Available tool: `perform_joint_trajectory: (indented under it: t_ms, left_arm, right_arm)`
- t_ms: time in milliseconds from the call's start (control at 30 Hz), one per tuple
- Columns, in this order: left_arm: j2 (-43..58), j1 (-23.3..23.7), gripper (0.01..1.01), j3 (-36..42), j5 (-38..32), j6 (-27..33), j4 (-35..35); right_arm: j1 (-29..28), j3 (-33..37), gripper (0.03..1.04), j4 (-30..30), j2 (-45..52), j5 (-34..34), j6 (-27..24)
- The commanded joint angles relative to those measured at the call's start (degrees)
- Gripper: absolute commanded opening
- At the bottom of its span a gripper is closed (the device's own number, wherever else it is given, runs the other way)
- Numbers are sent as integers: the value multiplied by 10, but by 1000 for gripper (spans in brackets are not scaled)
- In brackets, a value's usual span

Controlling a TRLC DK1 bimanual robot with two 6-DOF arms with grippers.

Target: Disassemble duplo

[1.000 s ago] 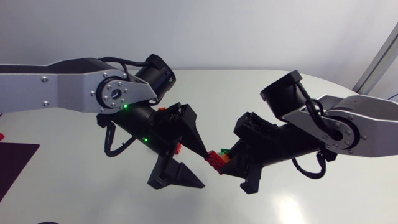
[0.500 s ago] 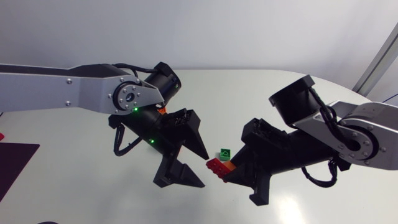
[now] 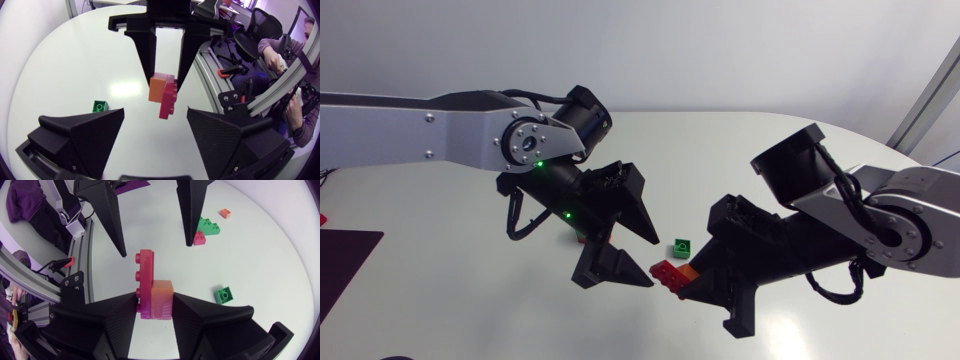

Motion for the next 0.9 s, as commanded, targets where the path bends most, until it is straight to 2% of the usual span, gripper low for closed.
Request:
perform_joint_trajectory:
  t_ms: [0,67,233,300,667,867]
  left_arm:
    - [11,-8,810,17,9,15,-15]
    - [10,-8,797,17,10,17,-20]
    - [15,-5,520,20,27,30,-36]
    - [16,-4,362,20,43,33,-37]
    - [32,-21,343,18,53,45,-46]
    - [31,-24,241,16,68,51,-46]
  right_arm:
    - [11,-8,346,4,10,-6,-11]
    - [16,-7,346,4,10,-7,-7]
    - [19,2,346,5,7,-12,-4]
    - [19,2,346,6,4,-12,-4]
    - [19,-2,346,12,-20,-29,6]
    - [20,-8,346,14,-20,-34,7]
